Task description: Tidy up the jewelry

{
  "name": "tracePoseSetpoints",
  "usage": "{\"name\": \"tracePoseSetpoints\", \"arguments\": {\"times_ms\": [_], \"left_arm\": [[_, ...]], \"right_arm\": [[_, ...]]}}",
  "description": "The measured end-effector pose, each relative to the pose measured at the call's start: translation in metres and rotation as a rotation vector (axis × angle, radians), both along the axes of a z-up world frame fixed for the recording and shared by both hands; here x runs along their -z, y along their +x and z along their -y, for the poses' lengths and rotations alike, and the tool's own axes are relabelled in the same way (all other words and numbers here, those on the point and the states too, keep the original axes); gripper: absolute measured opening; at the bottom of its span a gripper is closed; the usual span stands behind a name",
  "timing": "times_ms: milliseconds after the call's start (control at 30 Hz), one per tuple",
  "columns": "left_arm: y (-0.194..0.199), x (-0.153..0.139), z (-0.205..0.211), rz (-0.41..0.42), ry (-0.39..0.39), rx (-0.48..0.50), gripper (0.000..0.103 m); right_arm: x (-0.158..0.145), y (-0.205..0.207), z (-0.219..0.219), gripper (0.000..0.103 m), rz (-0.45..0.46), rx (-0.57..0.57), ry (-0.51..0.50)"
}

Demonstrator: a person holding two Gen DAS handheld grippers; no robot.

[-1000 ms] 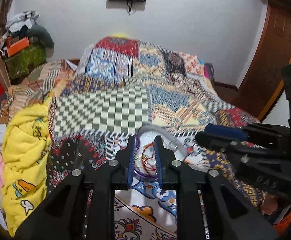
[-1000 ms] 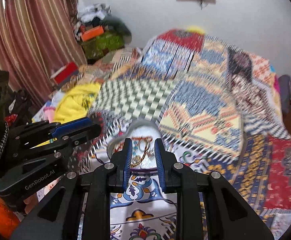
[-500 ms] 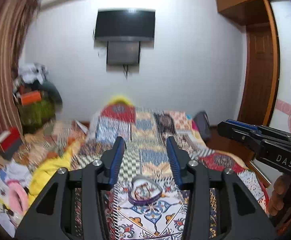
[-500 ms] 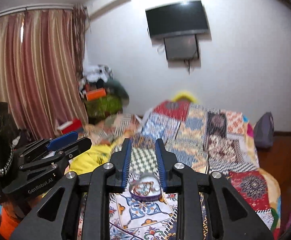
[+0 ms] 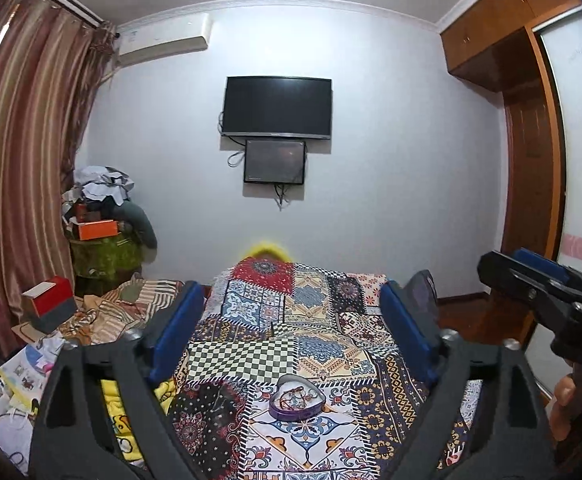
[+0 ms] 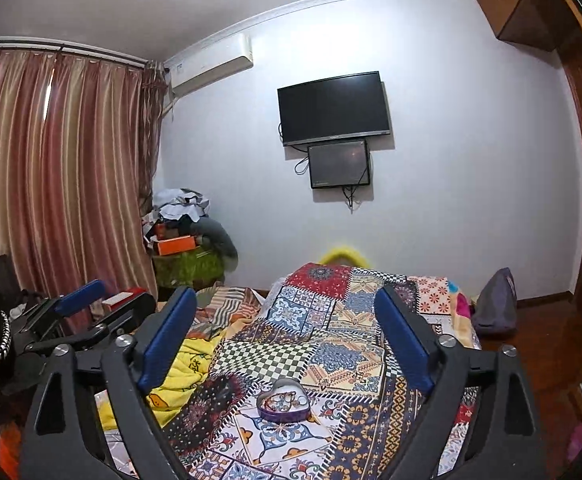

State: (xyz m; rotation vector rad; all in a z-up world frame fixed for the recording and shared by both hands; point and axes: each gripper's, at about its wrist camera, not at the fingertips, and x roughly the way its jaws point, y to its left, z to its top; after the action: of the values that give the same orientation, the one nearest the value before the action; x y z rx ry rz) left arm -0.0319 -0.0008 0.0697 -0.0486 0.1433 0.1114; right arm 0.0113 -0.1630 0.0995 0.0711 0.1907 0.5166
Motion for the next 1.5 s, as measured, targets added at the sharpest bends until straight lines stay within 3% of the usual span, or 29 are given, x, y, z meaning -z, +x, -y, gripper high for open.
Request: {"name": "tracePoseSetpoints", "arguments": {"times_ms": [67,133,1500], "left_arm": [[-0.005,0.0,0.0,-0.001,-0.009,-0.004,0.095],[-0.009,0.001,0.0,0.001,-0.013,-0.01,0.1],[-0.006,0.012,0.003,-0.032,-0.003,-0.026,0.102]], "right_arm": [[0.002,-0.002,0.0,0.103,0.001,0.011,0.003],[0.003,-0.005,0.0,0.103,-0.009,0.009,-0.002],[0.013,-0.015,0.015,0.103,-0.07,0.01,-0.009]]}}
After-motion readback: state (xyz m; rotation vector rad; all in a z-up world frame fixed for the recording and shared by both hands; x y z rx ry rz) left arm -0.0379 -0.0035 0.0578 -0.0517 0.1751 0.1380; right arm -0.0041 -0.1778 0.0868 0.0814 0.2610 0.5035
